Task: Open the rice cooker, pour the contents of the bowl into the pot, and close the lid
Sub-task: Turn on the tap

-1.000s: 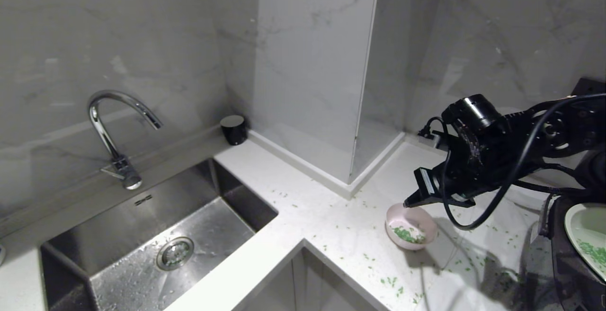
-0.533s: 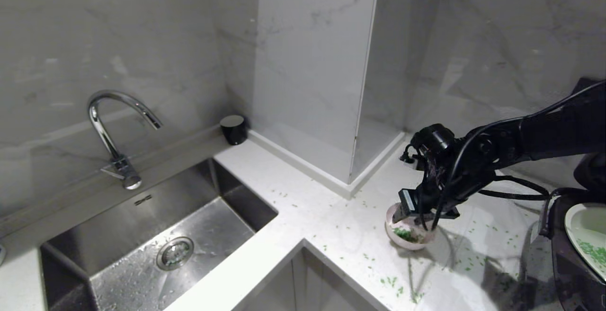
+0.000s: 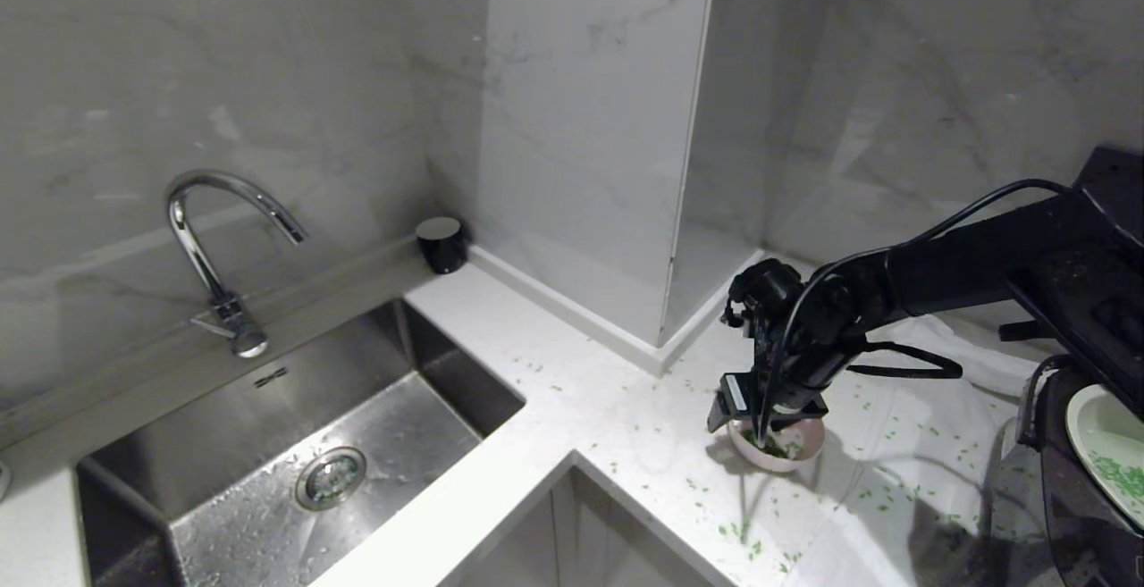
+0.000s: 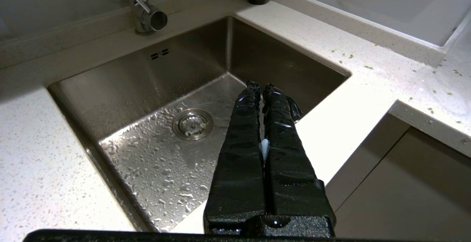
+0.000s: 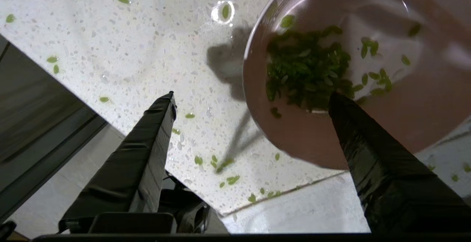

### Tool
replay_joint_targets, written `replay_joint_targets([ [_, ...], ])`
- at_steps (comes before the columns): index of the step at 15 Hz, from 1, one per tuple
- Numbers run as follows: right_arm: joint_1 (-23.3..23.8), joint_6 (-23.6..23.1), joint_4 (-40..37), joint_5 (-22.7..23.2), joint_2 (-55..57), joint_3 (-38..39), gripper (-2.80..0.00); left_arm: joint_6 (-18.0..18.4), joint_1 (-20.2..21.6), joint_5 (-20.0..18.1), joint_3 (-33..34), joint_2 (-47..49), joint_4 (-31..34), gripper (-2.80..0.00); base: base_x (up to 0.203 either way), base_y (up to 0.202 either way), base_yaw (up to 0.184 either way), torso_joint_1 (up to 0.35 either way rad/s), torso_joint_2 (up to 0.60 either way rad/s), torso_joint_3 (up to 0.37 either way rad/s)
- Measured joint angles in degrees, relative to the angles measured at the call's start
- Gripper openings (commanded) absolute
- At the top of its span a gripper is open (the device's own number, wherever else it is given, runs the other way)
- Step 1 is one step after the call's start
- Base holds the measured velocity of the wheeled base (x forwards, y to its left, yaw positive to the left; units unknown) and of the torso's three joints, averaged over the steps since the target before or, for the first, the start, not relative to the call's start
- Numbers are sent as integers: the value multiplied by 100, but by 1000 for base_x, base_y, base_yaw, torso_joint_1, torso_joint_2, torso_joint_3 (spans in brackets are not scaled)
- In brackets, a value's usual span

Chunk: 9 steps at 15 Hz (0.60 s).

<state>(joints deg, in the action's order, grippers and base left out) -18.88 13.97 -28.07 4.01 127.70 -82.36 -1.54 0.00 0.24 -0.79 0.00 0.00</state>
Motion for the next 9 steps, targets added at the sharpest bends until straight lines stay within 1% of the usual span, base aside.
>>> replay_joint_targets([
  [4, -7, 0, -12, -41, 356, -264, 0, 1, 0, -2, 0, 0, 0, -280, 0, 0, 0, 0, 0, 0],
  [6, -13, 1, -26, -189, 517, -364, 0, 1, 0, 0, 0, 0, 0, -280, 0, 0, 0, 0, 0, 0],
  [7, -16, -10, -28, -245, 579, -396, -280, 1, 0, -2, 0, 0, 0, -280, 0, 0, 0, 0, 0, 0],
  [9, -29, -12, -39, -313, 644, -447, -280, -2, 0, 0, 0, 0, 0, -280, 0, 0, 0, 0, 0, 0],
])
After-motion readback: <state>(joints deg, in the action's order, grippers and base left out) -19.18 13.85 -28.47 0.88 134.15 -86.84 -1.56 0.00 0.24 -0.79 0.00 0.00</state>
